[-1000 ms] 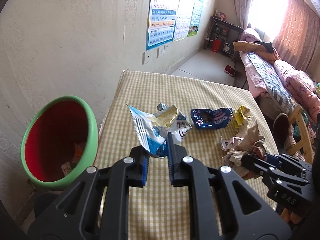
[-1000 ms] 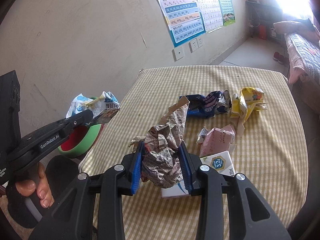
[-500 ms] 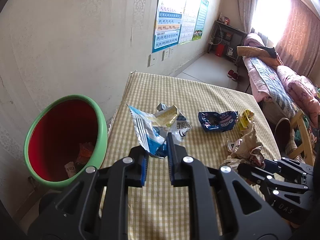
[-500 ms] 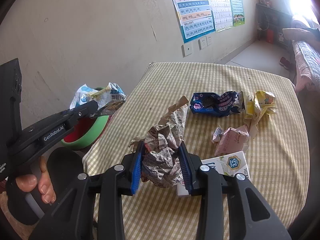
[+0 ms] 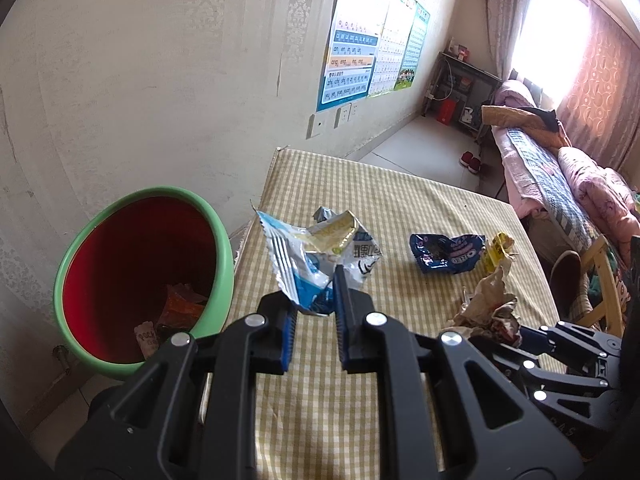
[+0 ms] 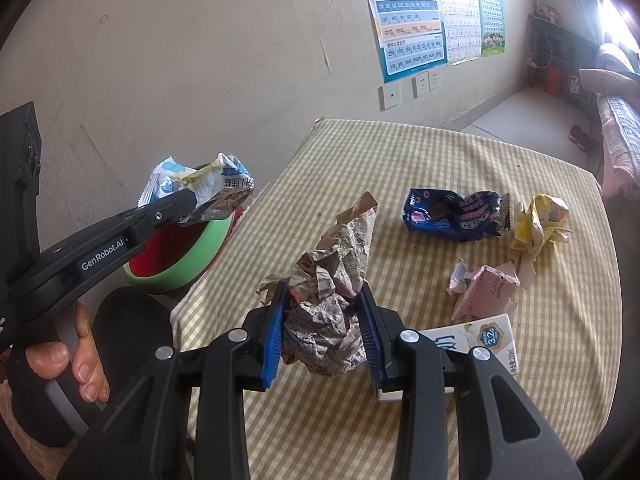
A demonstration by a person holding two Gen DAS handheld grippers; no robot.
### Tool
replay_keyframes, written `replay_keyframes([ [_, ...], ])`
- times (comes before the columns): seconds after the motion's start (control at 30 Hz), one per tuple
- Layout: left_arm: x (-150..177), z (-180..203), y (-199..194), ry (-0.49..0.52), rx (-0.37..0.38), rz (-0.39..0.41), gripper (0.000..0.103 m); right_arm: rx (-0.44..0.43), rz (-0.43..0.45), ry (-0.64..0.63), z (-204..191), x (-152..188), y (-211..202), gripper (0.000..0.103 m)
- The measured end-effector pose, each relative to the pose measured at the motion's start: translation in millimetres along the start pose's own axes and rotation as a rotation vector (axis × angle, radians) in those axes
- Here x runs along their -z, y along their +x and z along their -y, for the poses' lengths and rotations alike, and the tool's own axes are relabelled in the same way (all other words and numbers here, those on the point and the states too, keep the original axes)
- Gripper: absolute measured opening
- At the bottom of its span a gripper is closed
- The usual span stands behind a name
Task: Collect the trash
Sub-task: 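Carry the white-blue wrapper over the bin with the left gripper while the right lifts the paper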
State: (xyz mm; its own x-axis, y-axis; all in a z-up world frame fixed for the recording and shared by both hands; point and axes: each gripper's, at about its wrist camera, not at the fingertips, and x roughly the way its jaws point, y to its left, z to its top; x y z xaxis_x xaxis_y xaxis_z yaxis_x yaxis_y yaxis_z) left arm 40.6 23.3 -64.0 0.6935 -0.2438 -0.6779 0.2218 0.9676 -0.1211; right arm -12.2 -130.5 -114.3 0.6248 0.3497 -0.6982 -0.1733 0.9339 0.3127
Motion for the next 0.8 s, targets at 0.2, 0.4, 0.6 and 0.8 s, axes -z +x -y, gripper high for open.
replay_keyframes([
  [0.2,-2.3,-11.2,-1.2,-0.022,-0.003,-0.003,0.015,-0.016,0.0,-0.027,-12.4,-8.2,5.6,0.035],
  [0.4,-2.3,-27.9,-0.6,-0.053,-0.029,-0.006,0.015,-0.033,-0.012,-0.051,-22.3,-10.3,12.0,0.035],
  [0.6,-2.4,-40.1,0.0,-0.082,-0.041,-0.009,0.015,-0.051,-0.022,-0.066,-30.2,-12.9,18.3,0.035],
  [0.8,-3.2,-52.1,-1.1,-0.103,-0.061,-0.001,0.015,-0.082,-0.015,-0.087,-45.4,-22.1,21.1,0.035],
])
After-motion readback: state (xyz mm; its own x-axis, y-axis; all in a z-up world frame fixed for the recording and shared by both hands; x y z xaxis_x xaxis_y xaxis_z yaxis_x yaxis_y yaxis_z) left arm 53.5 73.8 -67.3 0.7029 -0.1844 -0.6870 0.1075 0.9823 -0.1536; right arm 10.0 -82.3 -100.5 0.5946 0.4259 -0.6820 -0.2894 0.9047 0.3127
